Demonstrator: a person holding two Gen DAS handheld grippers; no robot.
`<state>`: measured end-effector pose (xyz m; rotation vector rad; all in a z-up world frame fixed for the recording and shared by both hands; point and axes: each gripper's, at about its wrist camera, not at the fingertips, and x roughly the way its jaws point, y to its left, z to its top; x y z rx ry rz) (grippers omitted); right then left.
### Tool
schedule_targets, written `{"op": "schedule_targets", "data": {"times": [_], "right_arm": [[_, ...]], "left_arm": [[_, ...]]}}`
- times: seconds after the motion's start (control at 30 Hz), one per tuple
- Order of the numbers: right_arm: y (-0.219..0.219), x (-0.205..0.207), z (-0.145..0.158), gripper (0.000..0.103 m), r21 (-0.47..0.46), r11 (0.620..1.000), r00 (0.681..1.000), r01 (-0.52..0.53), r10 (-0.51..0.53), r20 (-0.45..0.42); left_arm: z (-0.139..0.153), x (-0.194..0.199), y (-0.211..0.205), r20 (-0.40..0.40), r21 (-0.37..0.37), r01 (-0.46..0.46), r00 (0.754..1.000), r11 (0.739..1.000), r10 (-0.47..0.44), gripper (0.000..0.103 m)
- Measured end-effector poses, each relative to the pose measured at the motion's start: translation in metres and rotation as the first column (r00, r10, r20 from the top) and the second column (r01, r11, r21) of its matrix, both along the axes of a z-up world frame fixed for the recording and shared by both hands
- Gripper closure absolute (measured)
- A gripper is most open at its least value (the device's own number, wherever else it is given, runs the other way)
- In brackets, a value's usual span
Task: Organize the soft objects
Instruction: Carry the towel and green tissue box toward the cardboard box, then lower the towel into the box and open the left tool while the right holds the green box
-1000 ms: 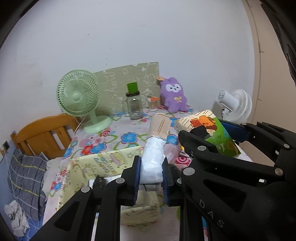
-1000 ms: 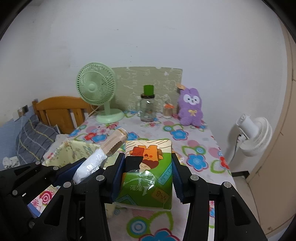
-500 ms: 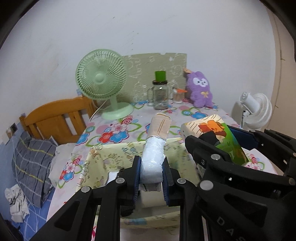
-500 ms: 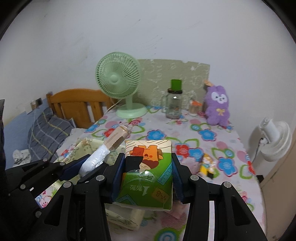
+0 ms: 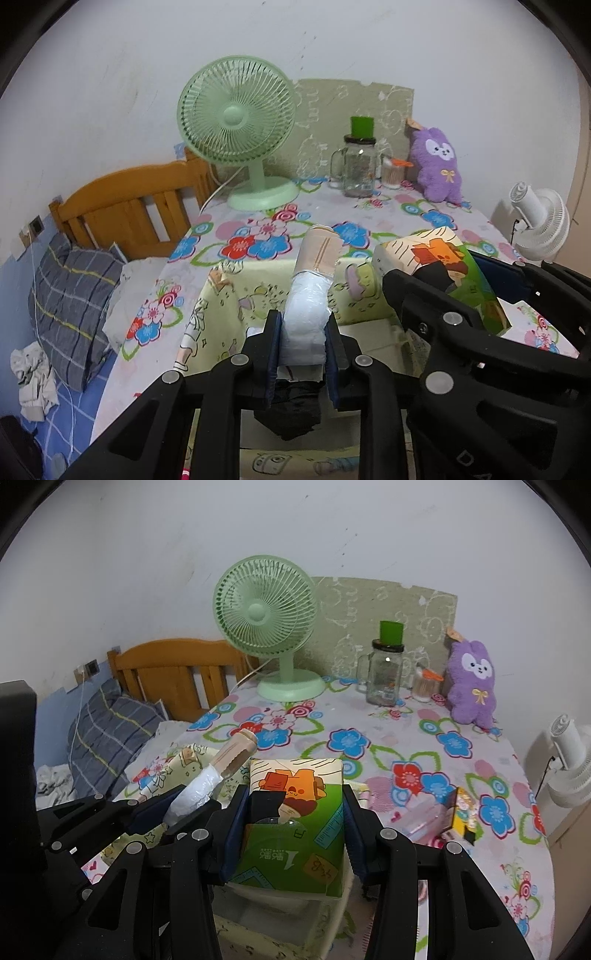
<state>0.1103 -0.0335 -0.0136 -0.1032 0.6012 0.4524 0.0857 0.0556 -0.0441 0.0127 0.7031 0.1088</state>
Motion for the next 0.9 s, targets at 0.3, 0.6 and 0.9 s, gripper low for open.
{"op": "schedule_targets", "data": {"times": [0.3,0.6,0.9], "right_arm": [[0.014,0.012,-0.017,0.053,-0.001,1.000,0.998,-0.028,0.028,-0.051],[0.020,0.024,-0.028,0.052,-0.004,0.999,0.995,-0.039,0.039,-0.090],[0.026,0.029,-0.034,0.042,-0.024,0.999,0.991,-0.039,0.036,-0.132]], "left_arm": [[-0.015,0.005,0.009,-0.029,-0.013,-0.024,0.999,1.000,0.023,0.067],[-0.026,0.009,0.014,-0.061,-0.028,-0.028,0.998,0.999,0.026,0.049],[-0.028,0.007,0.017,-0.063,-0.041,-0.022,0.998,0.999,0.020,0.033]]}}
